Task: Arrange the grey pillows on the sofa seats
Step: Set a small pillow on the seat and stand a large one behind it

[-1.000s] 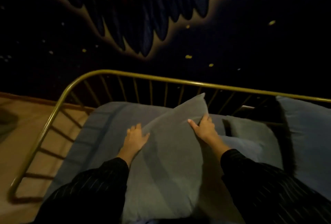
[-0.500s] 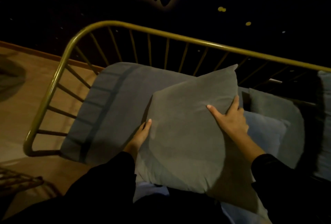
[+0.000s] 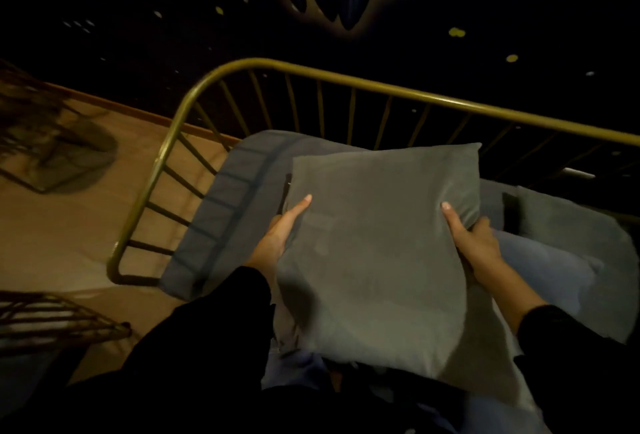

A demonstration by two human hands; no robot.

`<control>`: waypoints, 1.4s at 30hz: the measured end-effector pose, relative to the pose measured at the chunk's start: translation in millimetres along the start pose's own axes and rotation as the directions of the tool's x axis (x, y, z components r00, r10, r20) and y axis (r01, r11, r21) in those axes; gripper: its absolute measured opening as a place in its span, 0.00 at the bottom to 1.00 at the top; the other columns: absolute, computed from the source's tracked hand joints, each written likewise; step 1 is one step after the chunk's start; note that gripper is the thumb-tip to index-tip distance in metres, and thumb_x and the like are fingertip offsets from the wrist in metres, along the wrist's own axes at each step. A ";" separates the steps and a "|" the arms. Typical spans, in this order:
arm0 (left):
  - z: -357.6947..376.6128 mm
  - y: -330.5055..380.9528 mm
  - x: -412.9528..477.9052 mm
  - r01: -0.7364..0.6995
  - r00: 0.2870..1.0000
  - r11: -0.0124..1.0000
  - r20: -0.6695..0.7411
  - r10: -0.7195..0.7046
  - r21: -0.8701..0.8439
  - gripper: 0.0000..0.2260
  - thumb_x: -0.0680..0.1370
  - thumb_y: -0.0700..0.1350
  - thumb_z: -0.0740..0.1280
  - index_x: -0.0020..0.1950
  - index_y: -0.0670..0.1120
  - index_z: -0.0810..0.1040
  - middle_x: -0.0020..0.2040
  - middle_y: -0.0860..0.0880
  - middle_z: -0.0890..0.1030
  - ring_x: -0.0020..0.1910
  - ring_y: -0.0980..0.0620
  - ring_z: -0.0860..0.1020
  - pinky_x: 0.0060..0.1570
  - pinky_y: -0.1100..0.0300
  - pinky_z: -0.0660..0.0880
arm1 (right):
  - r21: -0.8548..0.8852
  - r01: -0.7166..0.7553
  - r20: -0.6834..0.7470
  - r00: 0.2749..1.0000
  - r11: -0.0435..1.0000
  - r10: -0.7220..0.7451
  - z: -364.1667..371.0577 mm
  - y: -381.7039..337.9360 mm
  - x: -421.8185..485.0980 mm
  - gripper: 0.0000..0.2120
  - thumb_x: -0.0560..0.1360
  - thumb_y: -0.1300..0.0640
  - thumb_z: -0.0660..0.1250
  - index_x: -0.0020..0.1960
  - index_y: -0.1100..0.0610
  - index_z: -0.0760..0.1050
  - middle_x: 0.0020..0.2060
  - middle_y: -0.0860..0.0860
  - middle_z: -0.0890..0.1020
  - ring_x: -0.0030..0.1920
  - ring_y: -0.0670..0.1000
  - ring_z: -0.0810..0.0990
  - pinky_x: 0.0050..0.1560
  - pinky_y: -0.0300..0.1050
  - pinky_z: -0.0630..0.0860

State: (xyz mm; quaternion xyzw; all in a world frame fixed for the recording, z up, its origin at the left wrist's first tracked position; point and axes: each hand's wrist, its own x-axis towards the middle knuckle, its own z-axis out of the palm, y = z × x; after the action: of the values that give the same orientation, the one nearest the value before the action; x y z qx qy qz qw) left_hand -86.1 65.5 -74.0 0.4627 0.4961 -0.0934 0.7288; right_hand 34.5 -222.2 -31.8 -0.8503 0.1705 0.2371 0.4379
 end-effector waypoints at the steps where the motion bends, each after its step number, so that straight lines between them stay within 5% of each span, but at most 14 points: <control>1: -13.3 11.7 -0.8 -0.027 0.999 1.000 -0.041 0.026 -0.008 0.38 0.59 0.65 0.79 0.62 0.47 0.79 0.54 0.48 0.85 0.50 0.45 0.85 0.47 0.51 0.80 | 0.032 0.026 0.034 0.999 0.999 -0.027 11.8 -9.3 1.9 0.42 0.70 0.32 0.64 0.74 0.57 0.61 0.70 0.59 0.72 0.66 0.64 0.73 0.64 0.58 0.73; 10: -121.5 102.4 34.6 -0.097 0.989 0.990 -0.102 0.107 0.100 0.38 0.65 0.62 0.77 0.70 0.52 0.69 0.61 0.47 0.79 0.56 0.46 0.79 0.44 0.53 0.76 | 0.243 -0.022 0.137 0.991 0.970 -0.012 145.9 -52.3 -4.6 0.39 0.72 0.37 0.67 0.76 0.53 0.57 0.72 0.55 0.70 0.70 0.61 0.71 0.67 0.56 0.70; 15: -152.8 106.2 92.3 -0.043 0.994 0.971 -0.092 0.066 0.235 0.42 0.60 0.64 0.78 0.69 0.52 0.69 0.66 0.48 0.75 0.63 0.43 0.74 0.64 0.46 0.71 | 0.310 -0.105 0.160 0.985 0.945 0.058 191.9 -28.9 -6.1 0.40 0.73 0.39 0.67 0.78 0.50 0.53 0.75 0.53 0.66 0.72 0.59 0.68 0.70 0.59 0.68; 19: -171.8 93.9 122.2 0.140 0.985 0.960 -0.134 -0.110 0.244 0.54 0.50 0.68 0.79 0.72 0.49 0.69 0.66 0.44 0.76 0.63 0.38 0.76 0.65 0.39 0.72 | 0.282 -0.153 0.166 0.980 0.947 0.109 216.3 -9.4 -3.9 0.40 0.74 0.43 0.68 0.79 0.51 0.53 0.76 0.51 0.64 0.74 0.57 0.65 0.73 0.55 0.65; 21: -183.3 92.5 121.7 0.138 0.990 0.956 -0.037 -0.133 0.258 0.51 0.49 0.66 0.81 0.68 0.47 0.75 0.63 0.41 0.80 0.60 0.39 0.80 0.63 0.40 0.75 | 0.282 -0.193 0.178 0.973 0.940 0.146 230.0 -1.0 -6.4 0.40 0.73 0.44 0.69 0.78 0.51 0.54 0.76 0.51 0.65 0.74 0.57 0.66 0.72 0.54 0.65; 25: -190.8 89.6 113.5 0.038 0.994 0.944 0.088 -0.071 0.328 0.35 0.67 0.53 0.78 0.71 0.46 0.72 0.65 0.43 0.79 0.63 0.41 0.78 0.67 0.41 0.73 | 0.228 -0.246 0.181 0.961 0.942 0.208 247.5 8.2 -6.3 0.46 0.68 0.40 0.74 0.78 0.50 0.55 0.74 0.50 0.68 0.73 0.58 0.68 0.71 0.57 0.67; 27: -185.7 77.3 122.3 0.050 0.994 0.848 0.057 -0.094 0.527 0.49 0.59 0.62 0.79 0.75 0.51 0.65 0.71 0.47 0.73 0.69 0.42 0.73 0.69 0.41 0.70 | 0.159 -0.226 0.147 0.968 0.961 0.204 255.7 16.6 2.4 0.56 0.58 0.30 0.74 0.78 0.51 0.55 0.74 0.53 0.68 0.72 0.60 0.68 0.71 0.60 0.68; 29: -184.0 59.4 141.1 0.075 0.997 0.681 -0.038 -0.070 0.728 0.59 0.55 0.68 0.77 0.79 0.52 0.54 0.77 0.45 0.65 0.74 0.41 0.66 0.73 0.42 0.64 | 0.044 -0.264 0.140 0.957 0.964 0.256 264.3 21.4 10.5 0.56 0.62 0.31 0.72 0.79 0.51 0.50 0.75 0.58 0.66 0.73 0.64 0.66 0.71 0.62 0.65; 31: -173.7 51.8 140.3 0.088 0.993 0.602 -0.121 0.015 0.794 0.54 0.66 0.62 0.76 0.80 0.48 0.48 0.79 0.41 0.60 0.76 0.37 0.62 0.75 0.44 0.61 | -0.088 -0.282 0.094 0.953 0.956 0.289 268.2 11.9 4.3 0.47 0.73 0.39 0.68 0.80 0.53 0.46 0.75 0.62 0.63 0.73 0.66 0.64 0.72 0.62 0.63; 35: -121.3 52.0 111.2 0.083 0.951 0.462 -0.208 0.227 0.883 0.33 0.75 0.47 0.69 0.75 0.39 0.59 0.73 0.33 0.65 0.72 0.33 0.65 0.71 0.46 0.64 | -0.212 -0.222 0.101 0.964 0.952 0.247 258.9 -1.0 -3.3 0.37 0.77 0.47 0.65 0.78 0.59 0.53 0.72 0.63 0.69 0.70 0.66 0.69 0.69 0.57 0.67; 39: -43.3 42.2 83.9 -0.148 0.923 0.242 0.047 0.381 0.959 0.24 0.73 0.42 0.67 0.69 0.39 0.70 0.68 0.35 0.70 0.69 0.36 0.67 0.70 0.49 0.63 | -0.257 -0.117 0.073 0.987 0.959 0.140 207.8 -6.8 -5.6 0.32 0.77 0.54 0.67 0.75 0.65 0.60 0.72 0.64 0.68 0.72 0.64 0.67 0.69 0.53 0.65; 42: 17.5 26.5 73.2 -0.373 0.896 0.204 0.294 0.334 0.905 0.24 0.75 0.39 0.66 0.72 0.40 0.70 0.70 0.38 0.72 0.70 0.38 0.67 0.72 0.50 0.64 | -0.287 -0.072 -0.078 0.996 0.955 0.051 146.8 -3.6 -9.5 0.31 0.77 0.56 0.67 0.74 0.66 0.59 0.70 0.66 0.66 0.70 0.65 0.67 0.68 0.52 0.65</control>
State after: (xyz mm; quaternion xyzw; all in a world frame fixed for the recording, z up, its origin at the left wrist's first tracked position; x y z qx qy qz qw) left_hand -23.3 90.4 -116.5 0.8991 0.2124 -0.2062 0.3224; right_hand -8.8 -98.3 -98.2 -0.9072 0.1756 0.2430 0.2950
